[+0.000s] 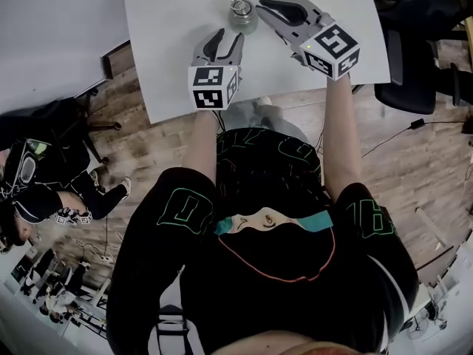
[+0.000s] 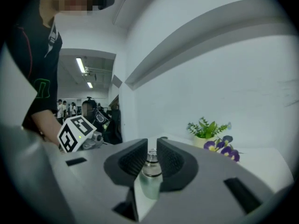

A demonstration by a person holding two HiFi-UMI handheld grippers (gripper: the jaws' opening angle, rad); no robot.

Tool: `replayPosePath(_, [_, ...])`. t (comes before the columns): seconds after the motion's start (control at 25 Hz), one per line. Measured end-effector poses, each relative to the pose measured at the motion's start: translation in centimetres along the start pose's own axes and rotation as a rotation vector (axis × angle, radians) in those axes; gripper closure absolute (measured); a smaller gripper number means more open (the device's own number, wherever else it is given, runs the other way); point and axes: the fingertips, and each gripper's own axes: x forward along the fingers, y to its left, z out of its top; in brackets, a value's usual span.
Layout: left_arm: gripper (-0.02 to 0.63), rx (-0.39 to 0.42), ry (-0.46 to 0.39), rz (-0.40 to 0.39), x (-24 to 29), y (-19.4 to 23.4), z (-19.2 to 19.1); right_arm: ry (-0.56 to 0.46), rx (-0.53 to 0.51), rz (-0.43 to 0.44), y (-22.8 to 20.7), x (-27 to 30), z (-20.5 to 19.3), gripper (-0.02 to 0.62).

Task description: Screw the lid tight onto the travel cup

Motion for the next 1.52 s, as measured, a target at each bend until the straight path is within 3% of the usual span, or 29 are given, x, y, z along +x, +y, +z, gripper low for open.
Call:
replayPosePath(0.16, [0.361,0.01,0.018,-0.02,1.0,0.0,-0.6,0.045,-0.007,0.124,0.2,1.3,-0.7,0.463])
replayPosePath(0.36, [0.306,0.03,0.02,-0.048,2.1,0.0,-0.9,0.115,-0.02,0.217,0.6,2.4,-2.2,0.391])
replayPosePath(0.76, [0.259,0.08,0.029,-0.103,4.8,-0.5,-0.6,0.185,-0.058,0.297,0.7,4.3,-4.0,0.357])
replayPosePath(0.84, [0.287,0.086,0.027,-0.104,5.3,-0.9,-0.8,0.193,-0.066,0.294,0.4,4.2,-4.5,0.364])
replayPosePath(1.16, [0.293,0.094,-0.016,-0.086,5.1,-0.8,-1.1,0.186,-0.077,0.256,0.6,4.2,-4.7,0.368])
replayPosePath(1.52, [0.295,0.064,-0.015,-0.076,5.1,-0.2,-1.1,0.17,-0.07,0.039,0.6,4.9,-4.7,0.368])
